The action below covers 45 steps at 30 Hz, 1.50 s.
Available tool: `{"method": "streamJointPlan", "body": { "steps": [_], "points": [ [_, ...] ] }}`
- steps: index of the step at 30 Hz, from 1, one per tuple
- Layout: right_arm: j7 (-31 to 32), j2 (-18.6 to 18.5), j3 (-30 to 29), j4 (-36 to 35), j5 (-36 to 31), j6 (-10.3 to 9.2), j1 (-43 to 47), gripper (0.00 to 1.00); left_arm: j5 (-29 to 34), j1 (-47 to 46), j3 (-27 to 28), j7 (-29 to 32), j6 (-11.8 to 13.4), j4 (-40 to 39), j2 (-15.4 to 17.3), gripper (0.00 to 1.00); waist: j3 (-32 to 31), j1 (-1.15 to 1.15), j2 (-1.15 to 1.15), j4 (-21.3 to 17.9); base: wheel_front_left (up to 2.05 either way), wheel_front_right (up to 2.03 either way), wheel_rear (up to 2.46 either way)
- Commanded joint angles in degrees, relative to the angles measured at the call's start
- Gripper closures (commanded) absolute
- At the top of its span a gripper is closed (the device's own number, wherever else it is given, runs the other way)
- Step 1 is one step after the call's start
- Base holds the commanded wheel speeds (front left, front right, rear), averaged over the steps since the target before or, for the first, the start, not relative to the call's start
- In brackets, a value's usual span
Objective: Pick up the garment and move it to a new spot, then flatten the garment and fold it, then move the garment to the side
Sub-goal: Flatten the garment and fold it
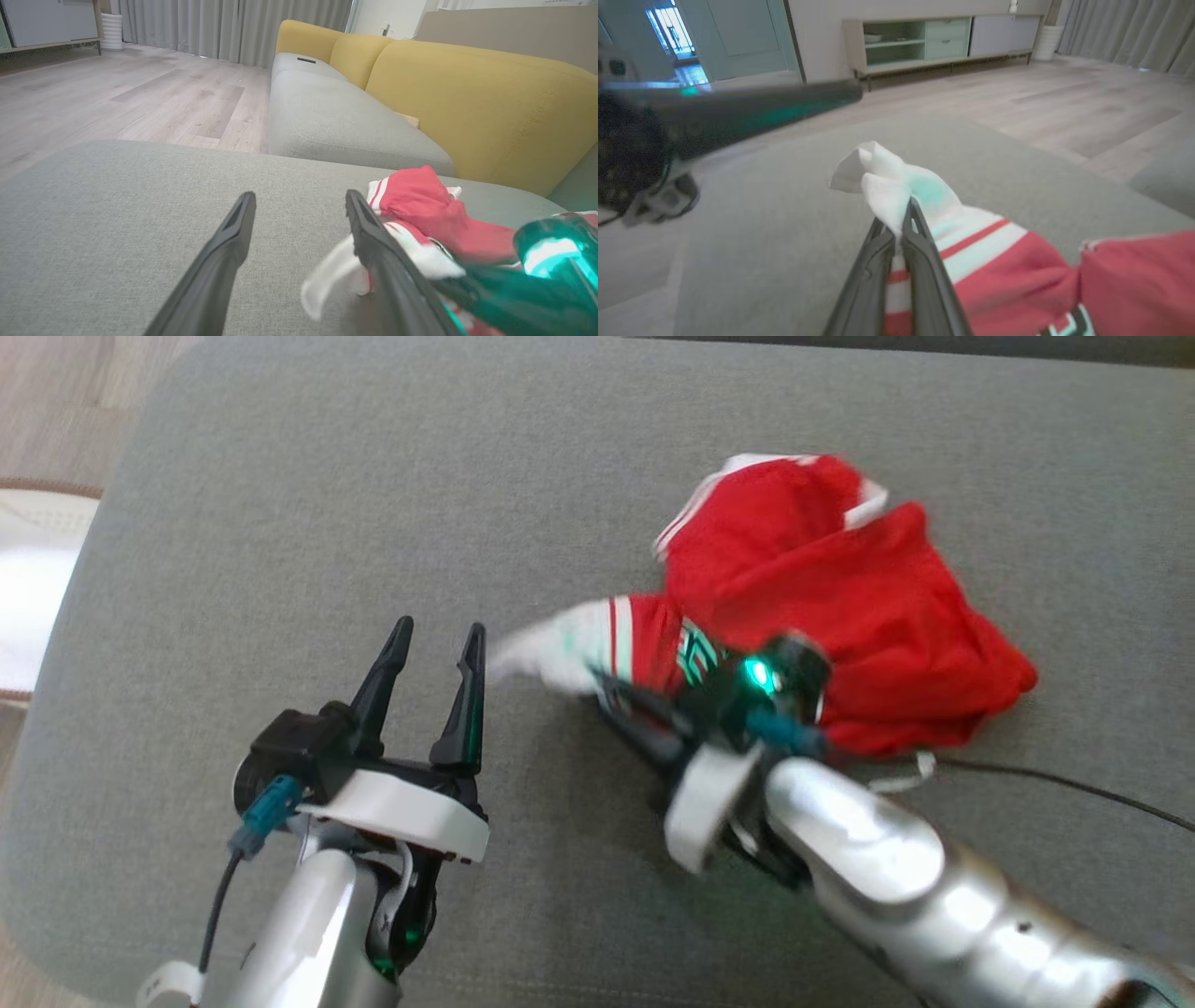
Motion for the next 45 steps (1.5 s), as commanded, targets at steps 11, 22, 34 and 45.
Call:
{"method": "streamJointPlan", "body": {
  "steps": [11,22,34,45],
  "points": [
    [-0.4,-9.3,7.3,-3.5,10.6,-0.05,2.0,0.0,1.9,0.9,3.3,-0.7,-0.5,-0.6,0.4,0.0,-4.0,0.0,0.0,-3.5,0.0,0.0,0.0],
    [-1.0,-14.4,-13.8,-8.4,9.3,-0.05,11.7,0.0,2.3,3.0,5.3,-0.7,-0.7,-2.2,0.4,0.0,-8.2,0.0,0.0,-8.2,0.0,0.0,0.0],
    [-1.2,-3.7,-39.2,-14.7,-3.9,-0.05,27.8,0.0,2.5,3.6,5.7,-0.7,-0.2,-5.9,0.4,0.0,-7.3,0.0,0.0,-12.0,0.0,0.0,0.0],
    [2.3,-1.7,-43.7,-19.3,-9.7,-0.05,24.6,0.0,2.0,1.7,3.7,-0.7,-0.7,-6.5,0.4,0.0,-3.6,0.0,0.0,-9.5,0.0,0.0,0.0]
  ]
}}
